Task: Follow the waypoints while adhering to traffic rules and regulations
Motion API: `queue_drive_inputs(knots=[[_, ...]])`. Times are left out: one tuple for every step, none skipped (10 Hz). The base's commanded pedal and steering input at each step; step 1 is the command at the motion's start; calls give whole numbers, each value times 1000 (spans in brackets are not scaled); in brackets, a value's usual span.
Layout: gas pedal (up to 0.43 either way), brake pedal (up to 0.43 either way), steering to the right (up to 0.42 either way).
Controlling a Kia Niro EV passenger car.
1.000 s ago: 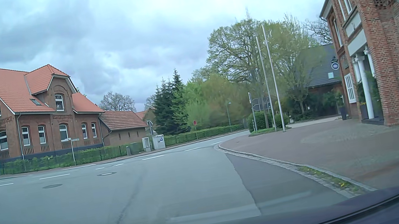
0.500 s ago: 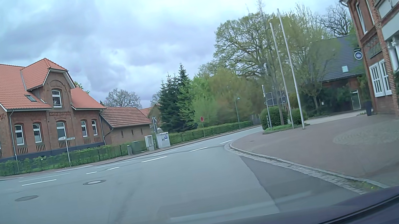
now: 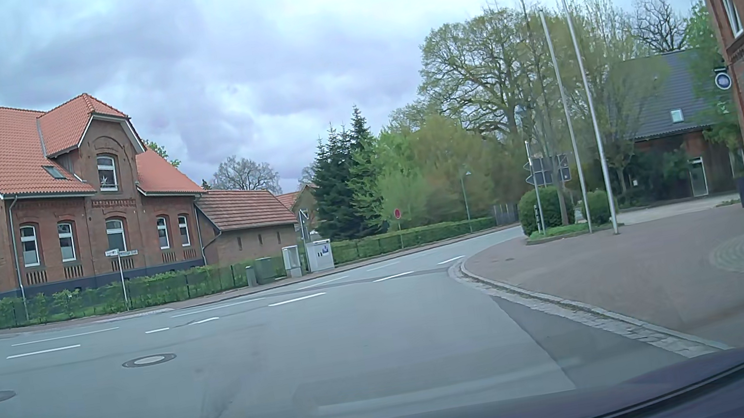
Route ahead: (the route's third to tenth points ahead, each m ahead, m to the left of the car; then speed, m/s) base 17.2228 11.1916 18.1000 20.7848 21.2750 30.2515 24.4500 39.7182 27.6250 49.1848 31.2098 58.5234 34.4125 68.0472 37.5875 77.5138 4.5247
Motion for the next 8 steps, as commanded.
queue_drive_inputs(knots=[[0,134,-83],[0,134,-102],[0,134,-119],[0,134,-138],[0,134,-154],[0,134,-171],[0,140,-184],[0,146,-201]])
